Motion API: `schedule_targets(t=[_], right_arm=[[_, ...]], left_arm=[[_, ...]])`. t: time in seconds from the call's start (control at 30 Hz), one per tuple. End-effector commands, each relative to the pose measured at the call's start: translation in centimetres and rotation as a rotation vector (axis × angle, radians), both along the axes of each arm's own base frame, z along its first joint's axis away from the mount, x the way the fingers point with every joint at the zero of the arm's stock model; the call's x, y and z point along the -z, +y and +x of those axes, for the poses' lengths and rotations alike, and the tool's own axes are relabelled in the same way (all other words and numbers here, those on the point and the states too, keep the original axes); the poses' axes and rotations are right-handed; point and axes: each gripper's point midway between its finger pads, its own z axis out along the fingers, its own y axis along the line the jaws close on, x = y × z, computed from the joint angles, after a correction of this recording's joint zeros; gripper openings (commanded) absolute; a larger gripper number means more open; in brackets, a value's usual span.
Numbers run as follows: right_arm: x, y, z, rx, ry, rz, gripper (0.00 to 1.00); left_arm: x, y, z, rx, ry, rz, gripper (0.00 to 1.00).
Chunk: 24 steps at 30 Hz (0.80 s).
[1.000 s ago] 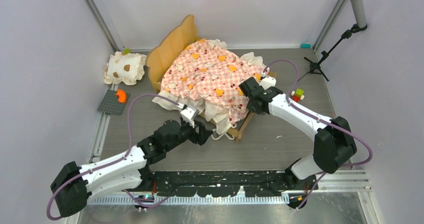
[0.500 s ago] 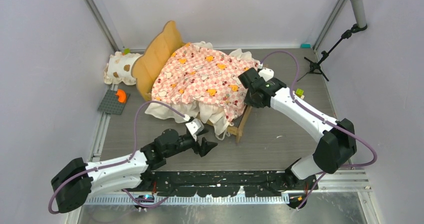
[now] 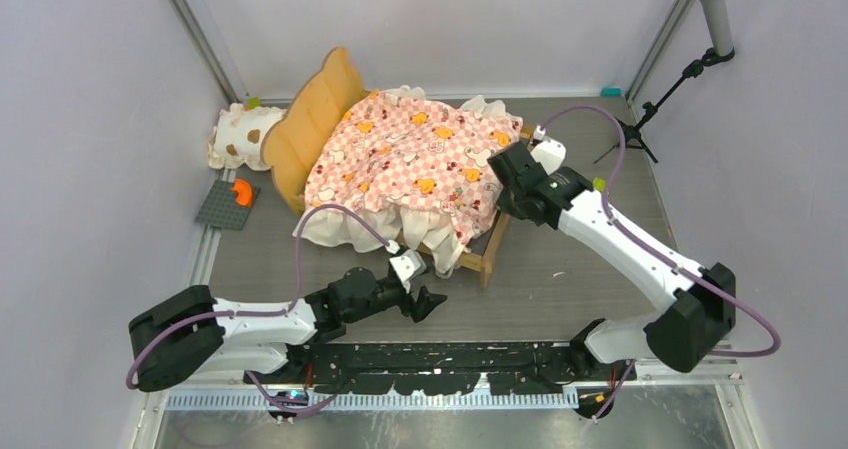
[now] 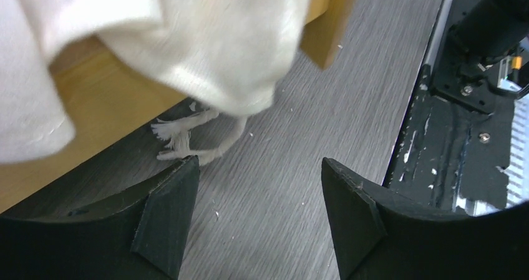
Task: Set up the pet bed
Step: Pick up the bed frame from the center of the board, then cross the ropes on the bed frame.
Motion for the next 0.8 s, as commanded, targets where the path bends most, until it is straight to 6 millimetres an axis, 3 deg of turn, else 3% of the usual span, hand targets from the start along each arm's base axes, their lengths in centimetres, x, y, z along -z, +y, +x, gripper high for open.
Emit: schedule_targets(t=[0.0,0.23,0.53,0.67,0.77], right_arm=[[-9.1,-0.4,2.1,0.19,-0.347,0.29,0.0],[-10.2,-1.1,1.8,0.279,-0.412,0.408,0.01],[-9.3,-3.3,0.0,0.379,-0.455,0.478,0.01],[-9.5,-3.1,-0.1,0.36,-0.447,0.477,0.01],[-9.7,-2.8,-0.1,0.35,-0.444,0.488,0.01]], left_arm=[[-3.0,-1.3,1.1,-0.05,-0.094,-0.091,0.73],[-3.8,-1.9,2.2,-0.152,-0.112,-0.159,0.73],[-2.9,-6.8,0.2,-0.068,-0.128,-0.191,0.73],[-2.6,-8.0,-1.1,-0.032,-0.125,-0.221,0.74],[-2.0,-8.5,-1.0,-0.057,-0.123,-0.219,0.75]])
